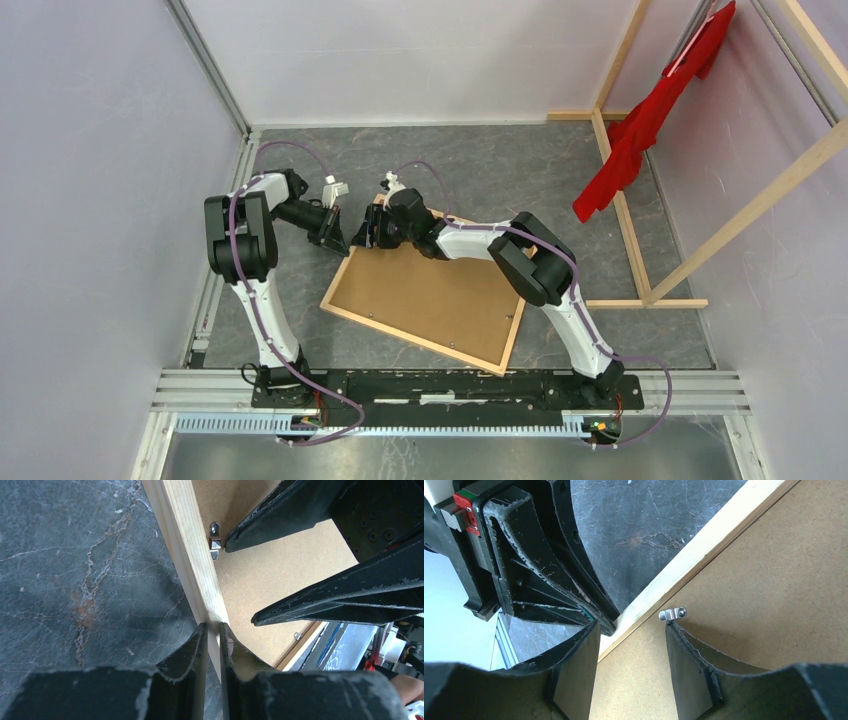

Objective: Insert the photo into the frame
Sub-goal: Install the photo frame at the center of the board, then turn over the photo frame at the center of the board.

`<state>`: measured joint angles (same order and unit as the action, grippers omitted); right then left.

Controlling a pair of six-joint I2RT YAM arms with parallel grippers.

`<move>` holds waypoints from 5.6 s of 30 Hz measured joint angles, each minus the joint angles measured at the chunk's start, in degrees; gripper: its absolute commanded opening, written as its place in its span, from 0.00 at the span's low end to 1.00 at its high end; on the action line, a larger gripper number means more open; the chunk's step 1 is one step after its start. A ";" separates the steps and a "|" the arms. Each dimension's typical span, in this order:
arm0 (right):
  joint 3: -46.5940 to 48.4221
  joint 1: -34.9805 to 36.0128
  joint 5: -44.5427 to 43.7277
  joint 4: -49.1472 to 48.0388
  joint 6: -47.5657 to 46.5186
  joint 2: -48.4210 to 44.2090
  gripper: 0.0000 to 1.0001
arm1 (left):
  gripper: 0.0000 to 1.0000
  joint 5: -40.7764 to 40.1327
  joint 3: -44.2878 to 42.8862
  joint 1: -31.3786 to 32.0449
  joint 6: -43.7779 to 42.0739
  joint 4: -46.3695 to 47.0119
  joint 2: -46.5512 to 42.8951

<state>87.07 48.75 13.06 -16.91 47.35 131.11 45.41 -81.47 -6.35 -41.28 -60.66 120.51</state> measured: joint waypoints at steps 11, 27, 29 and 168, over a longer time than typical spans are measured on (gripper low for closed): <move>1.11 0.00 -0.24 -0.22 0.26 0.98 0.57 | 0.20 0.22 0.31 -0.11 0.00 0.31 -0.09; 1.20 0.00 -1.16 -0.20 1.07 1.07 0.56 | 0.19 0.48 0.87 -0.28 -0.02 0.85 -0.46; 1.20 0.00 -1.62 -0.24 1.20 1.07 0.56 | 0.19 0.50 0.92 -0.28 0.00 0.92 -0.46; -41.81 24.02 -12.48 16.81 -39.67 -41.83 0.60 | 0.83 -7.98 6.62 -3.91 -2.99 -5.60 -23.54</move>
<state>45.25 72.77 0.58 -0.10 7.68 89.27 37.43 -74.85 -10.26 -44.27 -66.26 96.97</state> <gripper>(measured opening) 0.614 0.766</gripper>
